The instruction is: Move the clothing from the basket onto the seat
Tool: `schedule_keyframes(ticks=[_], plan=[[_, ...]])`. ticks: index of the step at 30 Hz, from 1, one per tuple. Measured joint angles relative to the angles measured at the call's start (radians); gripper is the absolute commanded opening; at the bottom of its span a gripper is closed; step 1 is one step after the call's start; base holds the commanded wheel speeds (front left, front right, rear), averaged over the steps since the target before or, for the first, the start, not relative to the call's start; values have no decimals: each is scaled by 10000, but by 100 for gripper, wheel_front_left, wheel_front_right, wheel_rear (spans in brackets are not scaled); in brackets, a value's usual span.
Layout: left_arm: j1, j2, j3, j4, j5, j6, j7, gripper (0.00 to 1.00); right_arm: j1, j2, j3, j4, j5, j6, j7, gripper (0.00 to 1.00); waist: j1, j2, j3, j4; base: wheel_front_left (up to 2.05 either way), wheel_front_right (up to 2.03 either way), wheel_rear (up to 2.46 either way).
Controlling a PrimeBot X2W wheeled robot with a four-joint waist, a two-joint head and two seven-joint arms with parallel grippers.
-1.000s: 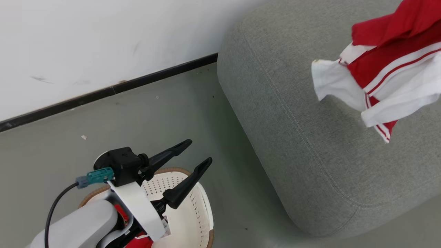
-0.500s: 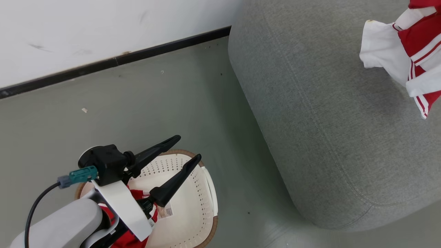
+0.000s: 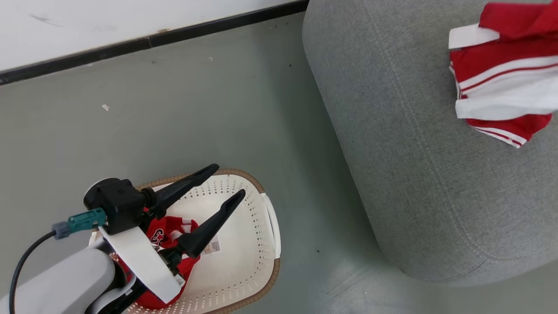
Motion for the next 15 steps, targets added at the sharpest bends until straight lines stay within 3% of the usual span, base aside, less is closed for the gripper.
schedule_keyframes(ticks=[15], plan=[[-21, 472, 173, -339, 0, -94, -2, 100, 1050, 345, 71, 1354, -604, 0, 17, 0, 0, 0, 599, 118, 0, 0, 0]])
